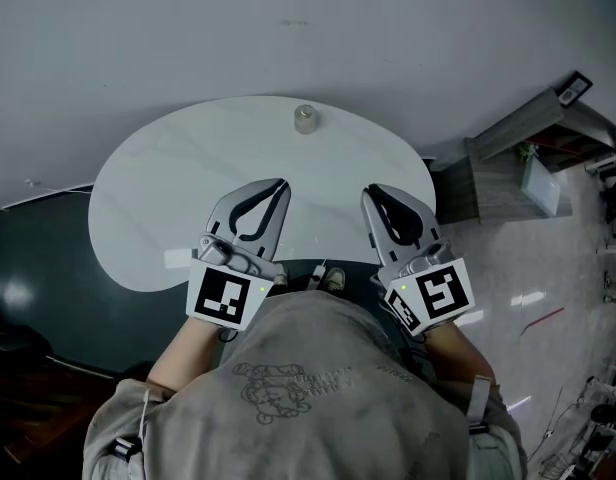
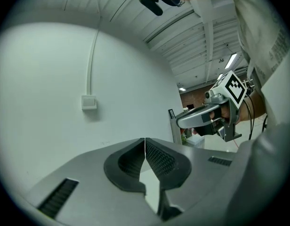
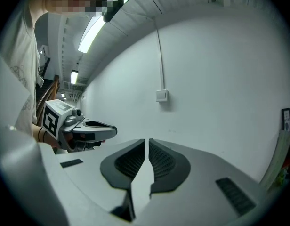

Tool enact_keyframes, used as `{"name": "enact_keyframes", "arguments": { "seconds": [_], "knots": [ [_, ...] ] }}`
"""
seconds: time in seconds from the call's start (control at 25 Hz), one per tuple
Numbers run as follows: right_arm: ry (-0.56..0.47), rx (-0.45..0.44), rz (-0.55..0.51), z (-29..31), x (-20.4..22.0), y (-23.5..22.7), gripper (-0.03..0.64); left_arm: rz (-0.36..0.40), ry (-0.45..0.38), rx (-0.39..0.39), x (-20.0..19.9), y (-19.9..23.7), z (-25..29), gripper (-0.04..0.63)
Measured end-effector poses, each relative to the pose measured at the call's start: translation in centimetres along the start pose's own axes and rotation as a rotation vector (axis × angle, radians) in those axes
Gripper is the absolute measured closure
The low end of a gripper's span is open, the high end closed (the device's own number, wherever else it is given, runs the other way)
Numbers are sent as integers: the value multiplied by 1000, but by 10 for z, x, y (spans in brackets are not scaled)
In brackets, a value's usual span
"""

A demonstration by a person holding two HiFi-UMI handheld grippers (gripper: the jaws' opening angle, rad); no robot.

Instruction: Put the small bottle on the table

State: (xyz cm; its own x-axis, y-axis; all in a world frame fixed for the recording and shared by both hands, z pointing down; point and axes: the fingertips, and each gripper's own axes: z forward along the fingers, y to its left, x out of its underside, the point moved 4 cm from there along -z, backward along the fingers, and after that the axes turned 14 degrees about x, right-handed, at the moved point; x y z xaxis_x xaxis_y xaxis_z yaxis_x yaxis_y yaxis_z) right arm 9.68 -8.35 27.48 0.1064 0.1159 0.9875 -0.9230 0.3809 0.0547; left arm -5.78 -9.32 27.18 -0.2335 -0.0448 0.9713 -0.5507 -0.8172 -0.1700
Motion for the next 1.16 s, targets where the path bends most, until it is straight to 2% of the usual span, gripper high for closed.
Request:
{"name": "enact_keyframes", "arguments": {
  "seconds": [0.2,0.72,0.92,1.16],
  "knots": [
    [26,-1,13,-5,12,6,578,-17,12,-14,7,-1,-7,575],
    [20,-10,18,-12,11,13,578,-16,-6,-44,2,-3,-19,575],
    [25,13,53,-15,11,8,580,-11,-4,-40,2,-4,-17,575],
    [34,12,47,-15,13,4,580,-14,-11,-33,0,-6,-10,575]
  ]
}}
